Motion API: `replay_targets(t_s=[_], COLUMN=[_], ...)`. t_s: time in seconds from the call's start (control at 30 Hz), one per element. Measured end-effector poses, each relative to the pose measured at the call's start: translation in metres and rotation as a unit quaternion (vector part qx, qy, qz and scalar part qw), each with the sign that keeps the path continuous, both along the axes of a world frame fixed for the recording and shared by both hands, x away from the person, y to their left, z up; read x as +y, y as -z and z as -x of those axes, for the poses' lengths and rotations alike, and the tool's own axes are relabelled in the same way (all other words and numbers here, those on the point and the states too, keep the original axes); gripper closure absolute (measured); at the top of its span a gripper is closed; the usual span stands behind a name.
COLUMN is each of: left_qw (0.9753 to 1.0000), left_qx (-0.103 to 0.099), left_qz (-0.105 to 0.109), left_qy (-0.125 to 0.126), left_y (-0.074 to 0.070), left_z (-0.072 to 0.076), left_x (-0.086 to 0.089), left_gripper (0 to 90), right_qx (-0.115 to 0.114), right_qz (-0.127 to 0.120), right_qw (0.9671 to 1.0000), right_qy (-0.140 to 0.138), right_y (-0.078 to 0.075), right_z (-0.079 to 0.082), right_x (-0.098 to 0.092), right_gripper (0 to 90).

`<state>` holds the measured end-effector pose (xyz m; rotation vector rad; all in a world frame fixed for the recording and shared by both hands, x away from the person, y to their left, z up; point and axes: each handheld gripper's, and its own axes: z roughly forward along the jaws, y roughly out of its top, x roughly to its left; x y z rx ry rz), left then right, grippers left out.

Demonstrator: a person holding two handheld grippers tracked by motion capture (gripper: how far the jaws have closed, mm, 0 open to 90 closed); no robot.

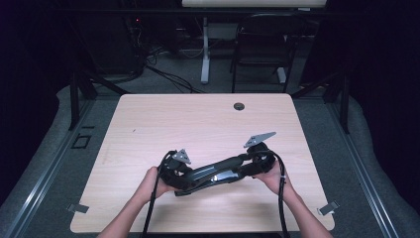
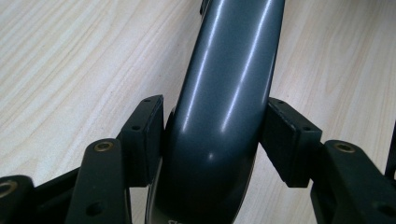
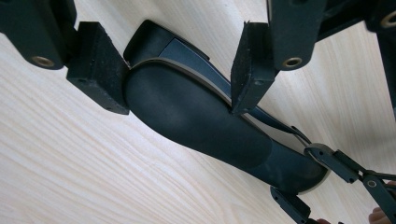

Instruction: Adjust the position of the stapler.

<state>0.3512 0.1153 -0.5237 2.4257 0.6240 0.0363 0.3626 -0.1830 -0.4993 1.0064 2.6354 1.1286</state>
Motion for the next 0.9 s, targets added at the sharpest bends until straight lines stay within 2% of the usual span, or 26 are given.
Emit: replay_targets(t_s=[0.17, 0.3, 0.47, 0.6, 0.77, 0.83, 0.9], left_qw=[0.9999, 0.9999, 0.9995, 0.9990, 0.9989, 0.9989, 0.9991], left_qx=[0.008, 0.010, 0.031, 0.043, 0.039, 0.040, 0.032], left_qz=[0.010, 0.003, 0.000, -0.001, -0.024, -0.024, -0.027], left_qy=[0.005, -0.002, -0.010, -0.012, -0.006, -0.008, -0.009], left_y=[0.000, -0.002, -0.002, 0.000, 0.003, 0.004, 0.004], left_z=[-0.002, 0.001, 0.001, 0.000, 0.002, 0.001, 0.002], left_x=[0.008, 0.012, 0.026, 0.029, 0.026, 0.025, 0.023], left_gripper=[41.5, 41.4, 40.1, 39.3, 39.0, 38.8, 38.7], right_qx=[-0.002, -0.008, -0.016, -0.013, -0.014, -0.011, -0.010], right_qz=[0.012, 0.012, 0.006, 0.007, 0.008, 0.005, 0.002], right_qw=[0.9999, 0.9998, 0.9996, 0.9995, 0.9993, 0.9993, 0.9993], right_qy=[-0.002, -0.011, -0.023, -0.028, -0.034, -0.035, -0.036], right_y=[-0.002, -0.001, 0.000, 0.002, 0.003, 0.003, 0.004], right_z=[0.006, 0.005, 0.000, -0.002, -0.004, -0.004, -0.004], right_x=[0.003, 0.004, 0.005, 0.010, 0.013, 0.011, 0.010], right_gripper=[40.4, 40.4, 39.4, 35.0, 33.8, 34.6, 35.2])
